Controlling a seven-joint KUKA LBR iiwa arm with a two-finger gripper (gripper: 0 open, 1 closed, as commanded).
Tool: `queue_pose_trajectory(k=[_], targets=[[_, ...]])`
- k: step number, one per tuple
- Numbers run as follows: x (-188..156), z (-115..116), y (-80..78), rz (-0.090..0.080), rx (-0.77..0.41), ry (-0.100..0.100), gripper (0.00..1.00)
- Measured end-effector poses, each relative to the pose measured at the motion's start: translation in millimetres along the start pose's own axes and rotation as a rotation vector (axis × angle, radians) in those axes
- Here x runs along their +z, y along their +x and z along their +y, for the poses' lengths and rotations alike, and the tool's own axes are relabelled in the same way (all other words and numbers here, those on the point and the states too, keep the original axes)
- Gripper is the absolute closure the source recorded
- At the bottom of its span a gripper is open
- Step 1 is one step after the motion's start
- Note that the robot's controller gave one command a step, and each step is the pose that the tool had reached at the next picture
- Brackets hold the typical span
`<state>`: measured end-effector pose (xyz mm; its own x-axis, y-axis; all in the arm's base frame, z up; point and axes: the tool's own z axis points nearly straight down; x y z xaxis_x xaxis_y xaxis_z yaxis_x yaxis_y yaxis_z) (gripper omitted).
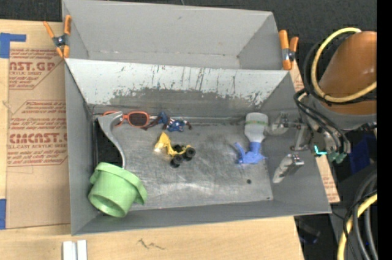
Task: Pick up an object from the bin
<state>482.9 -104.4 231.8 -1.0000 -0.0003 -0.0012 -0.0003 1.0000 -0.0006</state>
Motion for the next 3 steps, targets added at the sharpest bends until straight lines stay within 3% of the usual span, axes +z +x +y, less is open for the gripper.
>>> queue_pose_trajectory(k=[1, 2, 3], targets=[[-0.1, 0.1, -0.1, 0.000, 0.000, 0.000, 0.00], [45.7, 6.4, -21.8, -0.009, -0.022, 0.002, 0.00], [81.5, 6.3, -29.8, 0.002, -0.078, -0.001, 0.00]])
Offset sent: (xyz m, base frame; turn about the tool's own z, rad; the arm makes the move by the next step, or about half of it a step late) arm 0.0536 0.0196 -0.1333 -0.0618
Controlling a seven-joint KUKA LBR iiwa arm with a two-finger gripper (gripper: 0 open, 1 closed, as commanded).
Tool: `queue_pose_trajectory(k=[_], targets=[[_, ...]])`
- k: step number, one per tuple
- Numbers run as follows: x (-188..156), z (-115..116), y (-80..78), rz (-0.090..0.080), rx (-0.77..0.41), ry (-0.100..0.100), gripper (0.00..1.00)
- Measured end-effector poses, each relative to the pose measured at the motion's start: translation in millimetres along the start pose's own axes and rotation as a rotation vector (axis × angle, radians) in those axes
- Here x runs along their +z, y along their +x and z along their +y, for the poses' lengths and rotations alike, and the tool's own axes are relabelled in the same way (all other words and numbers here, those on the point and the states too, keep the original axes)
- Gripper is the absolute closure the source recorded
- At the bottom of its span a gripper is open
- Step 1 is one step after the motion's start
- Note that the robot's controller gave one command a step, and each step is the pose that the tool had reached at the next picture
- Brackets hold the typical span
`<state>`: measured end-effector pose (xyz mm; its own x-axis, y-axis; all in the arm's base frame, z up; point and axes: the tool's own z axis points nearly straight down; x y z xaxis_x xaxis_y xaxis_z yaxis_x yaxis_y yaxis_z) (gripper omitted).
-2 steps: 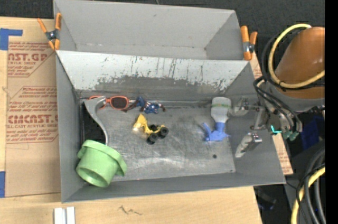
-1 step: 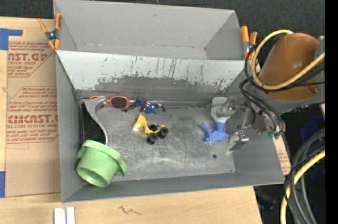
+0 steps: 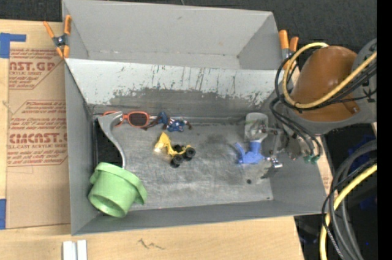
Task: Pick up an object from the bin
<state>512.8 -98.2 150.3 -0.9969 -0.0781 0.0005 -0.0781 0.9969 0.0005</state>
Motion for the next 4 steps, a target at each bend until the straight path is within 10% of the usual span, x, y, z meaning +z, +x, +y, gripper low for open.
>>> queue_pose_trajectory(k=[1, 2, 3, 4], targets=[[15.7, 1.4, -35.5, -0.002, -0.034, 0.001, 0.00], [74.6, -36.2, -31.0, 0.012, -0.144, -0.005, 1.00], [76.4, -36.4, -34.9, -0.013, -0.141, 0.001, 0.00], [75.1, -36.8, -30.2, 0.015, -0.145, -0.004, 1.00]])
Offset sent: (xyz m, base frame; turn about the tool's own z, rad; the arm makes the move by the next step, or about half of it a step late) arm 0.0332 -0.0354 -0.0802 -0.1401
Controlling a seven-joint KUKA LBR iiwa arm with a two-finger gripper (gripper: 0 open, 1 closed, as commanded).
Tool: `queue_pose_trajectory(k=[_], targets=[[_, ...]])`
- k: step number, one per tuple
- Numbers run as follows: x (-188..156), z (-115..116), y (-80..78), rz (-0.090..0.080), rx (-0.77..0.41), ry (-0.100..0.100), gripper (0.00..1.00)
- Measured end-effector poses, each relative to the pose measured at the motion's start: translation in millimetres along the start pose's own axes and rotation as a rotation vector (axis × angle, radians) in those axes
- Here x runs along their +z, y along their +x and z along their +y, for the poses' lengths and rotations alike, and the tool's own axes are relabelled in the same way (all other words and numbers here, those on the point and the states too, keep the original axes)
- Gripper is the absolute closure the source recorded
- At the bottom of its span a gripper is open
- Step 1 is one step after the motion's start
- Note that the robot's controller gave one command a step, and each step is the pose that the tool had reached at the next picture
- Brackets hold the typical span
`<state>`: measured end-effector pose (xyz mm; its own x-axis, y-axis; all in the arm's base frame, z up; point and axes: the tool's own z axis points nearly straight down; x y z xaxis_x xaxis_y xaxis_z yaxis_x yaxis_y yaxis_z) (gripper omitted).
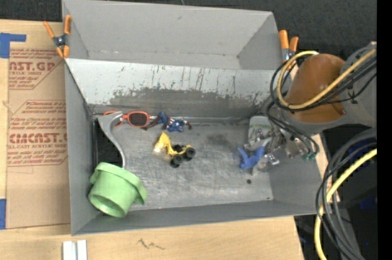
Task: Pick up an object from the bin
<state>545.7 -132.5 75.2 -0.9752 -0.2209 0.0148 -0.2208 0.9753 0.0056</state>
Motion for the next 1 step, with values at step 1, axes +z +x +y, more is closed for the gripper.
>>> queue_pose_trajectory(k=[1], targets=[[-0.1, 0.0, -0.2, -0.001, 0.000, 0.000, 1.00]])
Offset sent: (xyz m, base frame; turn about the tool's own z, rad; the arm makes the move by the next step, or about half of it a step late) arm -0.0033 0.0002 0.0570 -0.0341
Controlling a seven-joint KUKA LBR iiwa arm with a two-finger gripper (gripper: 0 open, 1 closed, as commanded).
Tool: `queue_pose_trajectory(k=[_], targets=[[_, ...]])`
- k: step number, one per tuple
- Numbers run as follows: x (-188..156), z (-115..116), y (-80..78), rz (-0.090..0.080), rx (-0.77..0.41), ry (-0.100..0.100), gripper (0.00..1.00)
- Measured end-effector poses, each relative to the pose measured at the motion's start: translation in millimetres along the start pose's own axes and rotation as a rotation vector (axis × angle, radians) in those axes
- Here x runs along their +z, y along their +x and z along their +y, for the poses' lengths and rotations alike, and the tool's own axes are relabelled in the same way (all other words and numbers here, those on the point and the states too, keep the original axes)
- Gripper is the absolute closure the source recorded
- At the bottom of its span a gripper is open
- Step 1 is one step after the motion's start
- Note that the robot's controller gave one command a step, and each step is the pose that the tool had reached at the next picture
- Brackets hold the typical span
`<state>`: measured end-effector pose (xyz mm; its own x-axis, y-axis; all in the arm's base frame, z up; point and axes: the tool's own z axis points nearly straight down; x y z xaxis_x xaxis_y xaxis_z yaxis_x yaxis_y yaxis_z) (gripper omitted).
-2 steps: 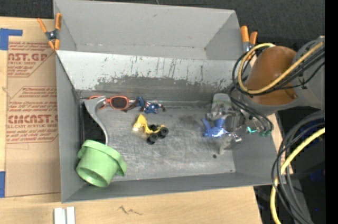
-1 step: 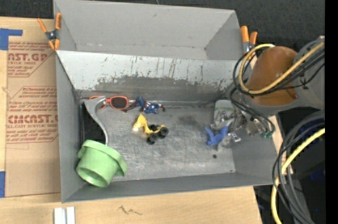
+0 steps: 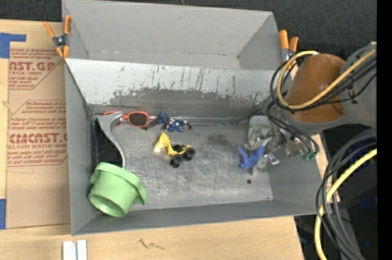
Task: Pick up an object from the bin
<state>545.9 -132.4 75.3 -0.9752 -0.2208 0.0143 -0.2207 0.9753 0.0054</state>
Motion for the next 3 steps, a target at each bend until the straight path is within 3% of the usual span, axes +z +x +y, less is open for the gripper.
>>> queue_pose_trajectory(k=[2, 3], targets=[[-65.0, -2.6, 3.1, -0.015, -0.020, 0.006, 1.00], [-126.0, 0.3, 7.3, -0.011, 0.000, 0.003, 1.00]])
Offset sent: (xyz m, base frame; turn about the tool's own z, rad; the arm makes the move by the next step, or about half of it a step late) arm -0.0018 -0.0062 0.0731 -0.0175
